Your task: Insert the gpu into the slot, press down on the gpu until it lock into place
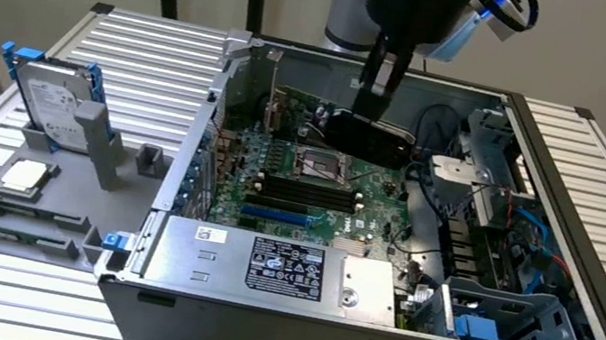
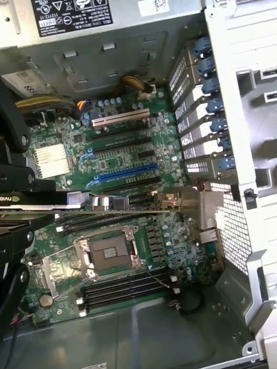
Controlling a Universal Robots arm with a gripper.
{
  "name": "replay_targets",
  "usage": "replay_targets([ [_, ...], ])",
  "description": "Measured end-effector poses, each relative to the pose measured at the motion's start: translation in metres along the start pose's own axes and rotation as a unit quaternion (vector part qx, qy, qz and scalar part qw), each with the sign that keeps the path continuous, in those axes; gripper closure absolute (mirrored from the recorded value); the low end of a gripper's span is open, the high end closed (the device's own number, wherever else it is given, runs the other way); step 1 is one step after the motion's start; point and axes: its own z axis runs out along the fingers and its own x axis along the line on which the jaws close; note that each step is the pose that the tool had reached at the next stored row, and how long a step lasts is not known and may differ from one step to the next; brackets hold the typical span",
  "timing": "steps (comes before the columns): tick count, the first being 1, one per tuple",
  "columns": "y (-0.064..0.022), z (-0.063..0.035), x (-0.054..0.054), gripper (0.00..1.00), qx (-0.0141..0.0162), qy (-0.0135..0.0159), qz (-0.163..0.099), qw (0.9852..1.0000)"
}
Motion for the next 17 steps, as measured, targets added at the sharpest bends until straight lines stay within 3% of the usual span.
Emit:
replay_targets([
  [7,-0.0001,0.01,0.001,0.74,-0.0037,0.0014,-0.058,0.9983],
  [12,0.0041,0.0184,0.01,0.74,-0.0048,-0.0024,-0.065,0.9979],
  [17,0.0079,0.0268,0.024,0.74,-0.005,-0.0036,-0.065,0.9979],
])
